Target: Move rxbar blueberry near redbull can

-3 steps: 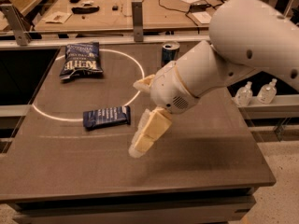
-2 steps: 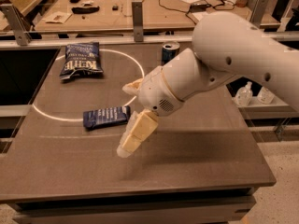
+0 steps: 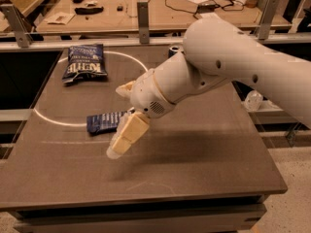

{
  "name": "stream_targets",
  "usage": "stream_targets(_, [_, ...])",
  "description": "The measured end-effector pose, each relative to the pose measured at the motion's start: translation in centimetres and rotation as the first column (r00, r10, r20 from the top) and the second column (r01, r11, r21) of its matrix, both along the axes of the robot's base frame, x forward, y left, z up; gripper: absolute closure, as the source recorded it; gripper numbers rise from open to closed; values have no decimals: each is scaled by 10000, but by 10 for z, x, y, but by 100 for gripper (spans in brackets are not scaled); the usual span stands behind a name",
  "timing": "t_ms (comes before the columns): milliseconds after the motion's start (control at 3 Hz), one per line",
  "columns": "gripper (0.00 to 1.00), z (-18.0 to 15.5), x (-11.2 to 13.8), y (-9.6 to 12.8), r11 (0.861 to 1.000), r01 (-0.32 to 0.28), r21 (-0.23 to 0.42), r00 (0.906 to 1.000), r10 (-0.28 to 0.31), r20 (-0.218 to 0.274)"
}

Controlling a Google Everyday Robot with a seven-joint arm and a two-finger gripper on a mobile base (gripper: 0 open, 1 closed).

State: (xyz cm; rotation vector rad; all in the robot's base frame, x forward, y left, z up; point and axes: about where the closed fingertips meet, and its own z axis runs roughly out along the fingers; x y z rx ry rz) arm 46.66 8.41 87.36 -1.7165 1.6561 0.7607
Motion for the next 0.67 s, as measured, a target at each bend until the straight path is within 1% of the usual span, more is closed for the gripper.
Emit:
stream_targets(333, [0,-8,7,8,10000,-45,62,9994,43,356])
stream_targets(667, [0,-15,18,9,9996,-227,179,9967,212,786])
